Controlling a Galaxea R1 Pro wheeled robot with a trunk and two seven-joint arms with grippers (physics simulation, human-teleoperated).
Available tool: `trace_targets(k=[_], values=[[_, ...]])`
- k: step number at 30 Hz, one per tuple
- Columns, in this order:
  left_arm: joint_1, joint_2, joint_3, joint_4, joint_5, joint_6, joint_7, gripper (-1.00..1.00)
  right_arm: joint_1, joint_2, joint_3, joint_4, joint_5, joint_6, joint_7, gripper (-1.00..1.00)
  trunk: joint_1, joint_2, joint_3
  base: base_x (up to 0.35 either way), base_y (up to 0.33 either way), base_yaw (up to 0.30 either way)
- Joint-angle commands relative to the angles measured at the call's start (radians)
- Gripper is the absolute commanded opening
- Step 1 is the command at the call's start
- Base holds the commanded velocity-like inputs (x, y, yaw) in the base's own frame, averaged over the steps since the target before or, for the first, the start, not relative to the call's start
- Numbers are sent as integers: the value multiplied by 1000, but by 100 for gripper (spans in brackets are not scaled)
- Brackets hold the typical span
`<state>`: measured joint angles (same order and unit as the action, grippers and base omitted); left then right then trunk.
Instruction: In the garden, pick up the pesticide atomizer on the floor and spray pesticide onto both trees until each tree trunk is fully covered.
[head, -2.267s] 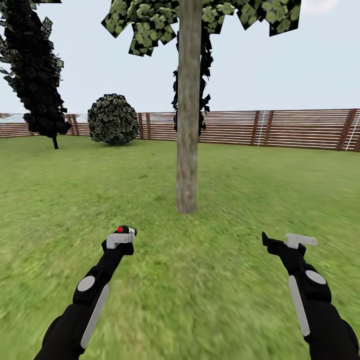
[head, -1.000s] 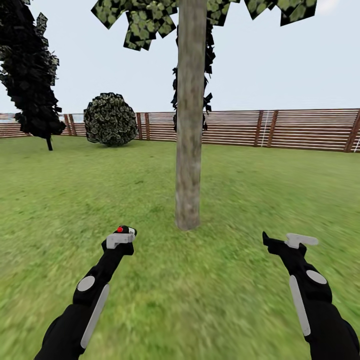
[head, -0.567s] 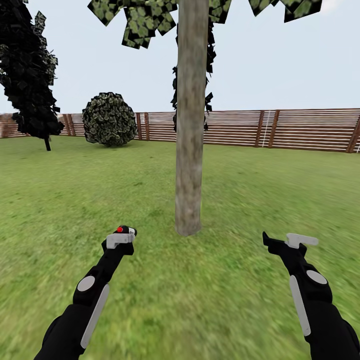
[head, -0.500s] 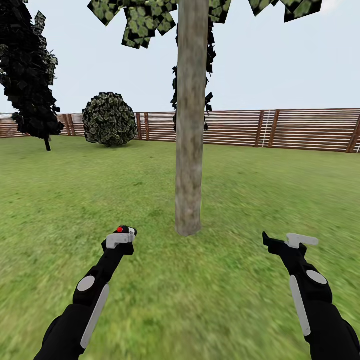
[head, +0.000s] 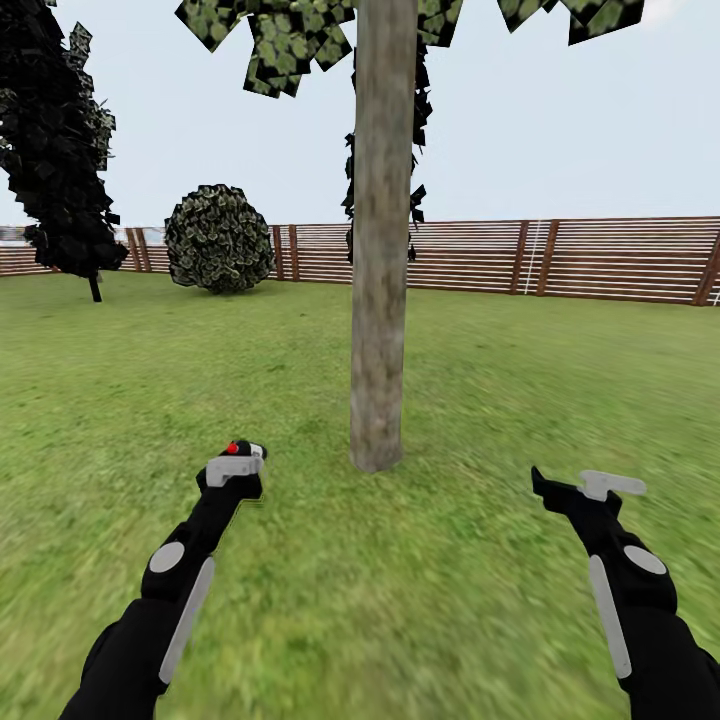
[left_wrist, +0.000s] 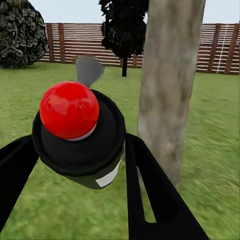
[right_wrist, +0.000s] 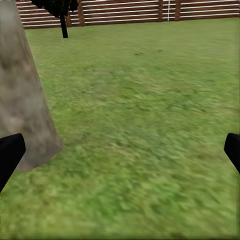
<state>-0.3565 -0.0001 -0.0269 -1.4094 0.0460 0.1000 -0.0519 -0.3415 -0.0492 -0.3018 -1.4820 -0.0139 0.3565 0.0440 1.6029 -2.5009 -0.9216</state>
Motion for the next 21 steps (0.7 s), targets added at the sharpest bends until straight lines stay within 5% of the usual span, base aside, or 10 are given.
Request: trace_targets(k=[1, 12, 21], values=[[-6, 0, 6, -7, 5, 6, -3, -100, -1, 0, -6, -1, -1, 5, 10, 100, 0, 0, -1, 0, 0, 0], [-68, 23, 69, 39, 1, 2, -5, -100, -1, 1, -63, 54, -1, 6, 72, 100, 0, 0, -1, 0, 0, 0], [-67, 74, 104, 91, -4, 6, -10, -100, -1, 0, -113, 71, 16, 6, 122, 100, 0, 0, -1, 0, 0, 0]])
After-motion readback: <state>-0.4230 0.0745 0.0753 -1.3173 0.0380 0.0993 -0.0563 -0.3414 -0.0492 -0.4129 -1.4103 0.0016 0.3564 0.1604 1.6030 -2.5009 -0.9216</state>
